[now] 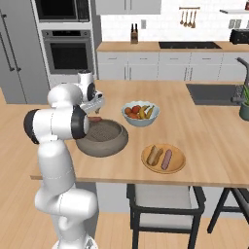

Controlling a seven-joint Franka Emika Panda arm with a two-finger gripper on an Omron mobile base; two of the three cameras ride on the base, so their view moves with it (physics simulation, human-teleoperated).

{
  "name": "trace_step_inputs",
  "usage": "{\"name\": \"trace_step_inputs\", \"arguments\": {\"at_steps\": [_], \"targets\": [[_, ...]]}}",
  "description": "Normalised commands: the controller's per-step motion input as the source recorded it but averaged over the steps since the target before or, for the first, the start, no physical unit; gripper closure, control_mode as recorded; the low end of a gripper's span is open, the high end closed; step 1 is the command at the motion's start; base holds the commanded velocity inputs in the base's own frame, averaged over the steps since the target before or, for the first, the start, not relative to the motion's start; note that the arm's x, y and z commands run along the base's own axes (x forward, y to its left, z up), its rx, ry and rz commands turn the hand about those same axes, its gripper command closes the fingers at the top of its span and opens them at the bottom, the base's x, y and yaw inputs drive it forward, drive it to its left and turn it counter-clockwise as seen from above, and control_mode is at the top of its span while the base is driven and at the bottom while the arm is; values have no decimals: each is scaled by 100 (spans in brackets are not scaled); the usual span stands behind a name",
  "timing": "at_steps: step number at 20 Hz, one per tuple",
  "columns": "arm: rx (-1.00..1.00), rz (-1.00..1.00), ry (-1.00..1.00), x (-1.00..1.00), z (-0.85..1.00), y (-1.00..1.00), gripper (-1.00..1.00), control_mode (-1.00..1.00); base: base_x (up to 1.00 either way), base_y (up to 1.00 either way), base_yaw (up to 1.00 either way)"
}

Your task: Place one bun and one sausage from the bowl on each plate.

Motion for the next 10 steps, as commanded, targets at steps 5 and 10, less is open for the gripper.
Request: {"name": "trace_step_inputs", "arguments": {"at_steps": [5, 10], "targets": [[-2, 5, 4, 28, -1, 0, -100, -100, 0, 0, 0], [0, 3, 0, -34, 0, 0, -100, -100, 0, 0, 0]]}}
